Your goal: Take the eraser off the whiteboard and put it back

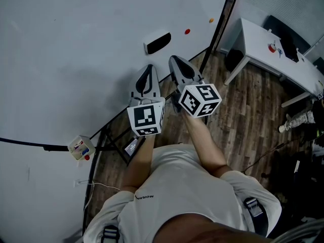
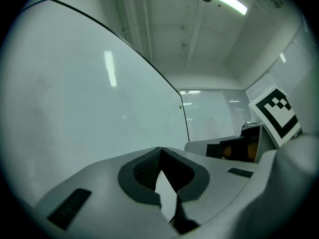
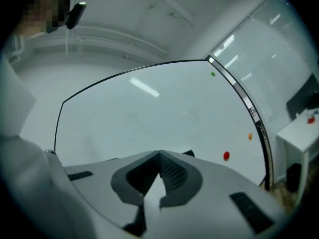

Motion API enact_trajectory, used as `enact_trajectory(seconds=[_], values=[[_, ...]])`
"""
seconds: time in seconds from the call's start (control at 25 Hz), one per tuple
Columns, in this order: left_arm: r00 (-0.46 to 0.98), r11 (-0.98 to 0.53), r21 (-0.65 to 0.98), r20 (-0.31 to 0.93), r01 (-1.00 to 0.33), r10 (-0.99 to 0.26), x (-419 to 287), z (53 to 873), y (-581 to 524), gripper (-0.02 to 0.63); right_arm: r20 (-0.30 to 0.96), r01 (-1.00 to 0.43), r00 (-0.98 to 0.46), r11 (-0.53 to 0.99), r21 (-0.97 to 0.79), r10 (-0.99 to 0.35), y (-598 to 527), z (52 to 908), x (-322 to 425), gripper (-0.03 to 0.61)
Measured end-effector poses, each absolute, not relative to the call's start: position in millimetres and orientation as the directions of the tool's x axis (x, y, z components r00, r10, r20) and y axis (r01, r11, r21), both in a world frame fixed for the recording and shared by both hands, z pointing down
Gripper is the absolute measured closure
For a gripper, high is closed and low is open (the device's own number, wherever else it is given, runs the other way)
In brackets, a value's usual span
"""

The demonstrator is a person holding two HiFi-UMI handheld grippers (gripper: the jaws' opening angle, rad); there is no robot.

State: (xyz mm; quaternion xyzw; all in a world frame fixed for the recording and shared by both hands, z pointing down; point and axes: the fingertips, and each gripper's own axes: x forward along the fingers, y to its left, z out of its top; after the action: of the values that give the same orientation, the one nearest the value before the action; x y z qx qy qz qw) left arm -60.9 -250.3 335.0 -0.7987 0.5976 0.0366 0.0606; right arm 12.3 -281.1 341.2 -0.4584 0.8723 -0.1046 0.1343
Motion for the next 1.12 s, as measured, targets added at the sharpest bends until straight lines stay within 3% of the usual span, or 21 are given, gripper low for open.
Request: enact_trajectory(seconds=[0.32, 1.12], values=[[0.290, -0.286, -0.053, -0.133, -0.957, -0.948, -58, 335, -251, 0.611, -0.137, -0.826, -0.531, 0.547, -0.139, -0.836, -273, 337, 7, 0.566], [0.294, -0.289, -0.053, -0.132, -0.956, -0.947, -58, 337, -253, 0.611, -0.128, -0.830, -0.540, 0.552, -0.085, -0.832, -267, 342, -2, 0.566]])
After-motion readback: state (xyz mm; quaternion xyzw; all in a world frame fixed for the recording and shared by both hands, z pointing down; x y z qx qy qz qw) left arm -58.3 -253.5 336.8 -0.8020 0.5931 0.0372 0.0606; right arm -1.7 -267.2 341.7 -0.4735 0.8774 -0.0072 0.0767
